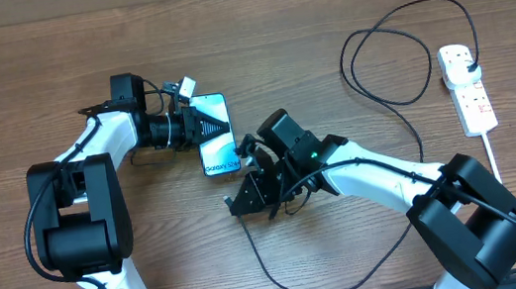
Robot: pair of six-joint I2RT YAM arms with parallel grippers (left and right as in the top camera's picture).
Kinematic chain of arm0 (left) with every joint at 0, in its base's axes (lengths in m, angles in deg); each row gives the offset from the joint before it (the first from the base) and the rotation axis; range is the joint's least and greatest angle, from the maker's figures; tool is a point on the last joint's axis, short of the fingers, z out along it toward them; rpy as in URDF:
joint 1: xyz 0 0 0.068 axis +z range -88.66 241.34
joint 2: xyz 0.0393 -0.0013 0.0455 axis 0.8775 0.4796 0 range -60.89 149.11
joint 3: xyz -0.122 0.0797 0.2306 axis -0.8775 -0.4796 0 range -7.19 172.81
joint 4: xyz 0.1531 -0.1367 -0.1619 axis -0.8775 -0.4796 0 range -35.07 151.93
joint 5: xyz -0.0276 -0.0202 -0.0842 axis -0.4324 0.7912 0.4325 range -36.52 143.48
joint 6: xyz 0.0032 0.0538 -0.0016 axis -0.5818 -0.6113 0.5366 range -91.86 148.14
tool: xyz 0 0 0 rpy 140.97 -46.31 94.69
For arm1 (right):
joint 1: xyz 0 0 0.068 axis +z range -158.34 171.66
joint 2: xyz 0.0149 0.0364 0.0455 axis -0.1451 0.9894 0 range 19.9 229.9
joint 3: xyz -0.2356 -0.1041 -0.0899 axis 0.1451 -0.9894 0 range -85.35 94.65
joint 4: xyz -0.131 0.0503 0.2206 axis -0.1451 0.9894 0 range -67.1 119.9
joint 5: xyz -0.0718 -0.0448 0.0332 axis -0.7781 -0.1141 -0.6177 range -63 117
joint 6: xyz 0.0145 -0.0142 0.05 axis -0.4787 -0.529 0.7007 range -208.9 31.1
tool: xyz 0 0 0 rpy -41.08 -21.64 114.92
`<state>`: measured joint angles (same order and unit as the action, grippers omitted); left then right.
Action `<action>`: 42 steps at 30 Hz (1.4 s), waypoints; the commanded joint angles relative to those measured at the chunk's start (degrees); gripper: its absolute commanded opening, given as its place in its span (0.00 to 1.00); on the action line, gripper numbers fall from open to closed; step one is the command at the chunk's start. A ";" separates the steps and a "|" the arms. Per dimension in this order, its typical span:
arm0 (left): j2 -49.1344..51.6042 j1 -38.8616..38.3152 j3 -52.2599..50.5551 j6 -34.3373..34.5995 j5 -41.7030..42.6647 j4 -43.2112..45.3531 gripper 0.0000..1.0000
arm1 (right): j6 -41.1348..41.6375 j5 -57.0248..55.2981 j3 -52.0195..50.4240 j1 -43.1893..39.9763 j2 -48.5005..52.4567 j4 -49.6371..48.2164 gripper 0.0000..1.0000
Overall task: Plug charger to phone and switch on socket
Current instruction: 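Lift the cable plug with the right gripper toward the phone's bottom port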
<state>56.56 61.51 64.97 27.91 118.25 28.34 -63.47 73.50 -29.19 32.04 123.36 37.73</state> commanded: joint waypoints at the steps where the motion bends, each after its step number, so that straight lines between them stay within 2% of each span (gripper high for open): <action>1: 0.02 0.92 1.25 -1.51 3.26 0.02 0.04 | -5.40 2.19 -2.40 0.52 -0.15 -4.70 0.04; 7: 0.02 2.58 1.25 -1.49 3.26 -0.02 0.04 | 0.44 1.31 -6.40 0.52 -0.15 -16.94 0.04; 12: 0.02 3.23 1.25 -0.37 3.28 0.02 0.04 | 7.34 -6.21 -7.41 0.52 -0.15 -24.00 0.04; 17: 0.02 3.21 1.25 4.26 3.26 1.22 0.04 | 13.09 -14.64 -7.41 0.52 -0.15 -28.72 0.04; 19: 0.02 3.21 1.25 6.23 3.26 1.57 0.04 | 18.27 -17.49 -7.41 0.50 -0.15 -30.08 0.04; 26: 0.02 3.21 1.25 7.15 3.28 2.19 0.04 | 29.51 -16.65 -7.39 -1.09 -0.17 -39.10 0.04; 30: 0.02 3.23 1.25 7.15 3.28 2.16 0.04 | 29.27 -8.26 -7.41 -2.80 -0.22 -42.82 0.04; 34: 0.02 3.19 1.25 7.15 3.30 2.16 0.04 | 25.07 0.15 -7.41 -5.62 -0.22 -48.50 0.04; 39: 0.02 3.21 1.25 7.43 4.31 2.14 0.04 | 22.01 7.32 -8.57 -8.31 -0.22 -48.87 0.04; 42: 0.02 3.19 1.25 13.62 4.28 2.16 0.04 | 19.45 6.27 -13.03 -7.56 -0.22 -49.00 0.04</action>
<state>56.56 64.72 64.97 35.60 119.39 30.29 -40.21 76.60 -37.91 23.52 123.36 -10.97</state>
